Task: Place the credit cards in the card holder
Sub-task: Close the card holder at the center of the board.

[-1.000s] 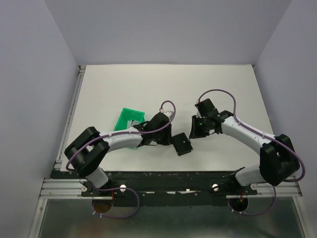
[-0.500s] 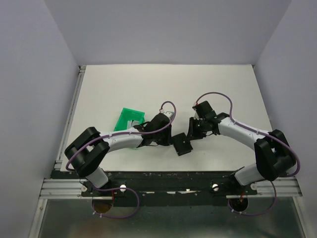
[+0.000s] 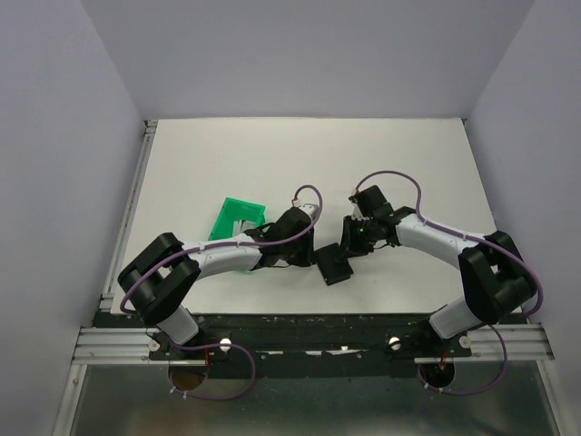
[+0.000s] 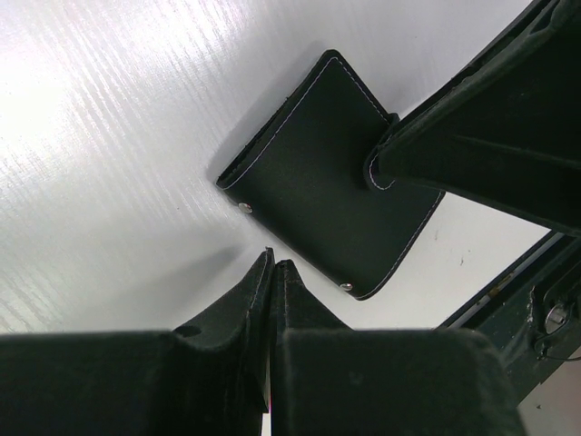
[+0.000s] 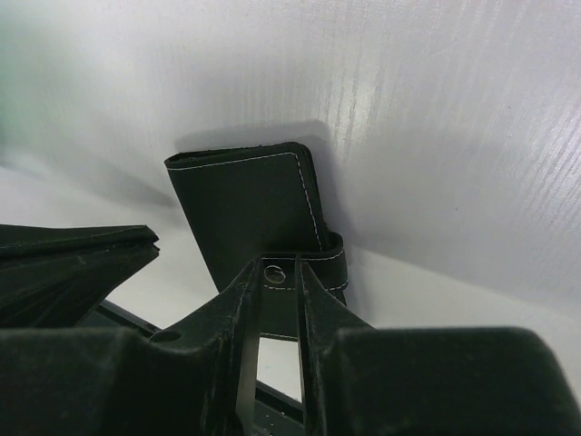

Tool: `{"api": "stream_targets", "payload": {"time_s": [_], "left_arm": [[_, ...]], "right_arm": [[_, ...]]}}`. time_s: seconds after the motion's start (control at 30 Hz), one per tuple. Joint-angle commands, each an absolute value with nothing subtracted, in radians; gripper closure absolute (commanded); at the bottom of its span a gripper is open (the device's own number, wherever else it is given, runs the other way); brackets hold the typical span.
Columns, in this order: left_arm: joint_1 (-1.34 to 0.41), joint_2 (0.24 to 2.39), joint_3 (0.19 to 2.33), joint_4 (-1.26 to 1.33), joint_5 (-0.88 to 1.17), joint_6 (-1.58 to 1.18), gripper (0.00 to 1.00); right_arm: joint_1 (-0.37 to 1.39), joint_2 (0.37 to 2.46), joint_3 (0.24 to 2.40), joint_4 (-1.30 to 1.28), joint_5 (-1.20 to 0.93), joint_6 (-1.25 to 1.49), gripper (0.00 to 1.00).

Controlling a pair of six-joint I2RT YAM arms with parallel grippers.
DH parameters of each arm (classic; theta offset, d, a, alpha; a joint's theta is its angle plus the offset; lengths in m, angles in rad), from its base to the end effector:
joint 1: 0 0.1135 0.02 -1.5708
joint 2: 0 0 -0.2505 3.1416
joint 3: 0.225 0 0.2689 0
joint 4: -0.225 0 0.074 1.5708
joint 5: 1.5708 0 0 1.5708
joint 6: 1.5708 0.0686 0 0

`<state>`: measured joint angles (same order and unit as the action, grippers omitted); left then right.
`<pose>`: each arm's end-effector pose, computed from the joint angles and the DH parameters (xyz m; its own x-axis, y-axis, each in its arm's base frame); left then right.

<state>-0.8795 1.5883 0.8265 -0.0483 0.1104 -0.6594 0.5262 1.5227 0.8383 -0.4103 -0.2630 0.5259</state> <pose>0.2195 -0.2772 0.1235 -0.8638 0.0887 -0.4960 0.3606 0.7964 -0.4855 0.2619 0.1728 0.1198 -0.9599 0.0031 -0.2804 -0.1227 0.8945 0.4299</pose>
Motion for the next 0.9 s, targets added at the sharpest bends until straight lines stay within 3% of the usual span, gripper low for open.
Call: {"api": "stream_targets", "payload": {"time_s": [0.0, 0.87], "left_arm": [[-0.885, 1.563, 0.838, -0.057, 0.086, -0.658, 0.88], [-0.885, 1.562, 0.839, -0.052, 0.095, -0.658, 0.88]], "right_arm": [[0.528, 1.540, 0.821, -0.379, -0.310, 0.540, 0.71], [0.552, 1.562, 0.853, -0.448, -0.242, 0.526, 0.73]]}}
